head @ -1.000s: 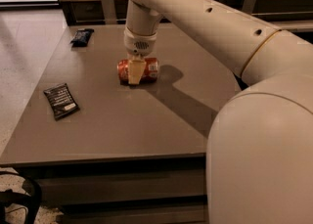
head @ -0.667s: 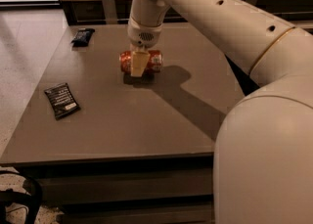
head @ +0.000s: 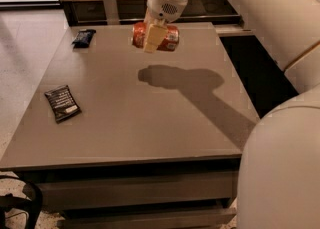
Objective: Place coke can upright
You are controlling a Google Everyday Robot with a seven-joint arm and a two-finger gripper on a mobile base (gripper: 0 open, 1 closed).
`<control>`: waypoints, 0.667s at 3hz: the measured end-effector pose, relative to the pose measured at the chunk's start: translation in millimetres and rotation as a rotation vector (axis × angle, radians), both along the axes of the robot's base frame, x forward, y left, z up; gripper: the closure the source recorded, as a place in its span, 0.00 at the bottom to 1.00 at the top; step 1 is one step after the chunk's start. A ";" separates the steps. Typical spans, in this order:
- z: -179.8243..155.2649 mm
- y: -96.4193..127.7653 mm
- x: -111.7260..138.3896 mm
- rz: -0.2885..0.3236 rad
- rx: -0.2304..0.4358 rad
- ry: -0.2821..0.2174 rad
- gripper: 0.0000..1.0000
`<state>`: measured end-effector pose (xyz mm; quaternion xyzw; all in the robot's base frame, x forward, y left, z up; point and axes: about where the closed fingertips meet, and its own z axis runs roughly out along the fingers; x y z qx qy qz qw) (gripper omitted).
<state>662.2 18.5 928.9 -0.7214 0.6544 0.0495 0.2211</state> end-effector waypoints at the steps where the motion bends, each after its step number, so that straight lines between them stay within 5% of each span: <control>1: 26.4 -8.1 9.3 0.019 0.151 -0.057 1.00; 2: 40.6 -13.0 9.4 0.034 0.263 -0.089 1.00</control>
Offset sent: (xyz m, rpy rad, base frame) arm 0.0071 -0.0262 0.0611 0.3856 -0.1306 0.0426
